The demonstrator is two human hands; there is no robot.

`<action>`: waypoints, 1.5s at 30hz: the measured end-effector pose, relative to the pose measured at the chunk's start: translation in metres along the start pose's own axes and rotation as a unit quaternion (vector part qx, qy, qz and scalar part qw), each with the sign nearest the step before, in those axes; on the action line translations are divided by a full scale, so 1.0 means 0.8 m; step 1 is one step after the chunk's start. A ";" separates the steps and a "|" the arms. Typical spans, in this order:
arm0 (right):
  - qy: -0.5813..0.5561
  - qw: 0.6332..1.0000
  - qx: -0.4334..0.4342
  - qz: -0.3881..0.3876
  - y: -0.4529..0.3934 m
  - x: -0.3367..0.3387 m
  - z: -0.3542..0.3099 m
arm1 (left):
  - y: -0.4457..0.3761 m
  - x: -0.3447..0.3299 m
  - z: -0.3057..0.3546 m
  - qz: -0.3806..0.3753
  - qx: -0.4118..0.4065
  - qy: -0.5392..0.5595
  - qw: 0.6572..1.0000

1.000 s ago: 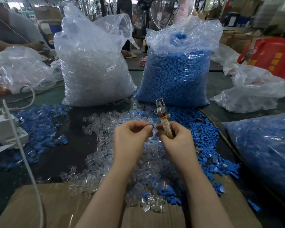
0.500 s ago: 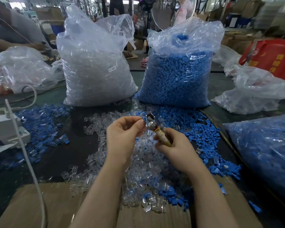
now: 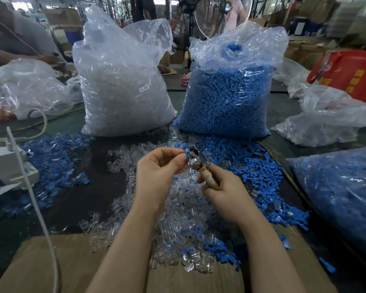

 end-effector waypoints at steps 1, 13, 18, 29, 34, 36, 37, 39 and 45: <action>-0.001 1.000 0.001 0.001 0.001 0.000 0.001 | 0.000 0.000 0.000 -0.001 -0.001 -0.001 1.000; 0.005 1.000 0.007 0.010 0.004 -0.002 -0.003 | 0.002 -0.002 0.004 0.004 -0.011 -0.012 1.000; 0.075 0.995 -0.006 0.057 0.002 0.000 -0.001 | -0.013 0.041 0.011 0.078 -0.064 -0.150 0.983; 0.223 0.945 -0.134 0.200 -0.002 0.022 0.020 | -0.029 0.177 -0.006 0.292 0.035 -0.625 0.723; 0.282 0.914 -0.200 0.210 -0.001 0.027 0.025 | -0.034 0.185 -0.006 0.304 0.101 -0.652 0.688; 0.293 0.907 -0.222 0.204 0.001 0.029 0.027 | -0.033 0.178 -0.003 0.295 0.111 -0.684 0.658; 0.301 0.904 -0.232 0.198 0.002 0.029 0.028 | -0.033 0.171 -0.001 0.286 0.103 -0.703 0.643; 0.326 0.895 -0.246 0.180 0.003 0.028 0.028 | -0.034 0.153 0.003 0.248 0.048 -0.704 0.664; 0.352 0.895 -0.239 0.137 0.002 0.022 0.026 | -0.036 0.090 -0.002 0.020 0.032 -0.646 0.762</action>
Point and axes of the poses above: each hand's wrist, its own y-axis away from the middle knuckle, its own x-axis out of the back of the hand, z = x × y, the point moved 2 cm from there along -y, towards the middle knuckle, and after that the axes turned 6 degrees about z, right-handed, at the moved point
